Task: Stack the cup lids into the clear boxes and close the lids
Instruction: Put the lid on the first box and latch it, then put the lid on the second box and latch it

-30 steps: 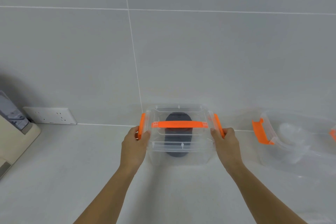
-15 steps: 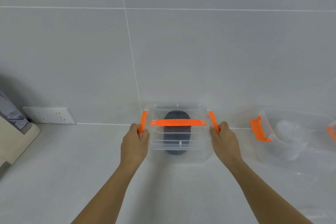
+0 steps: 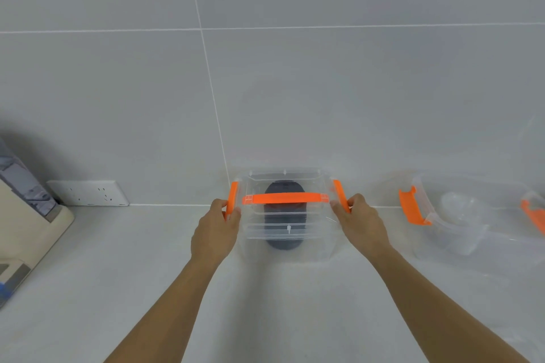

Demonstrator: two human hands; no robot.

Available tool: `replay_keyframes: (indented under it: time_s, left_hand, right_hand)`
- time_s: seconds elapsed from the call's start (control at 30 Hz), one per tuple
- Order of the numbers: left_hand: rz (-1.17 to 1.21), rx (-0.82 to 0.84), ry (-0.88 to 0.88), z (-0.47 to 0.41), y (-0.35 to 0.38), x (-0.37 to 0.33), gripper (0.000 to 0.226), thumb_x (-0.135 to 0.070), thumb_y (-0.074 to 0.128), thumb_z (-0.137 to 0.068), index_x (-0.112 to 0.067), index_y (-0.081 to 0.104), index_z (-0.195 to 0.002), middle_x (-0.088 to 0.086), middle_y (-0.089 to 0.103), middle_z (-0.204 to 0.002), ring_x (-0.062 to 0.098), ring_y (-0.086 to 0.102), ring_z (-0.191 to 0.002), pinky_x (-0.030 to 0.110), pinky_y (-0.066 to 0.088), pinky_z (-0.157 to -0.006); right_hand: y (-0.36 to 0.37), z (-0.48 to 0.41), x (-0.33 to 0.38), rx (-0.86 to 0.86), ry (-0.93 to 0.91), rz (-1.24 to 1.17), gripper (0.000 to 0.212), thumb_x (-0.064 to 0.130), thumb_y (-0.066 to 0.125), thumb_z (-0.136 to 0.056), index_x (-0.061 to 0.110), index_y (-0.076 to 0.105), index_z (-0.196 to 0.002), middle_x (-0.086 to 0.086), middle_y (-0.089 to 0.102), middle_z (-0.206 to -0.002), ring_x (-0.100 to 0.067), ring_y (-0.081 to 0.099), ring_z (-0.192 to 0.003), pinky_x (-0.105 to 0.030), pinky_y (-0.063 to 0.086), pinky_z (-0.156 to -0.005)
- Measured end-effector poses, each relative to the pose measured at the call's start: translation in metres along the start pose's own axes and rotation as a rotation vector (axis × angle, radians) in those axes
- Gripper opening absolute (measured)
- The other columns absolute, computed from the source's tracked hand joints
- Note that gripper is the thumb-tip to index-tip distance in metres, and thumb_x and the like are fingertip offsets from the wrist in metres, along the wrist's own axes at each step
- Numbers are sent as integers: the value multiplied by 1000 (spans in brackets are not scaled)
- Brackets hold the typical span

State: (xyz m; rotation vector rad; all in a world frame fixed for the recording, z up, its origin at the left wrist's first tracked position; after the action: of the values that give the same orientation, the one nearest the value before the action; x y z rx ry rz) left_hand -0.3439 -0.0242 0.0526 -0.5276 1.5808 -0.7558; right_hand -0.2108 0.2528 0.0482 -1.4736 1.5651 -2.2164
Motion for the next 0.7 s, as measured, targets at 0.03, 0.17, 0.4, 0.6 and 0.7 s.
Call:
replay_keyframes:
  time_s: [0.03,0.17,0.4,0.6,0.7]
  left_hand:
    - [-40,2,-7,-1,-4,-1,40,-45,41,-93,-14,53,-116,-3,57,-92,19,57,-77,31,44,-69]
    - [-178,-51,-3,0,-27,-13,56,-60,37,-89,-16,57,-117,1,65,-111,24,60,-97,31,39,-75]
    - [-157,-148,235,32,-35,-80,37,-42,42,-93,-16,58,-114,3,65,-111,25,59,-96,31,38,-72]
    - [-124,-142,402,91,-4,-138,44,-44,49,-89,-20,52,-125,1,61,-119,24,55,-108,36,42,-81]
    - [-65,-113,534,126,15,-167,42,-40,56,-86,-18,53,-122,-1,62,-115,23,56,-105,35,43,-80]
  right_hand:
    - [-4,-1,1,1,-9,19,44,50,40,-92,8,49,-101,-6,60,-84,-25,57,-75,-33,39,-61]
    - [-27,-1,2,-26,-55,71,53,48,43,-92,8,44,-127,-13,62,-115,-32,59,-103,-35,41,-75]
    - [-89,28,-16,-188,-133,89,63,54,47,-87,19,35,-138,-5,54,-130,-25,55,-115,-41,45,-91]
    - [-139,73,-45,-305,-289,222,81,56,48,-86,16,18,-149,-3,40,-147,-21,38,-134,-33,30,-104]
    - [-161,86,-70,-310,-300,262,85,61,46,-83,20,12,-150,-3,30,-154,-17,24,-142,-33,23,-110]
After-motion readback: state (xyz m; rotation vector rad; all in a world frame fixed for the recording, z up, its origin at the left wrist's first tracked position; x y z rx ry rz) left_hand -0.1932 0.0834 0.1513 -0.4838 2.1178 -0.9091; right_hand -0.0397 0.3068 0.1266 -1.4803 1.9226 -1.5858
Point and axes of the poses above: each hand's wrist, its own z-axis away from the middle knuckle, its own y-axis out of the palm, x = y × z, the point moved 10 cm from there along -z, towards the middle knuckle
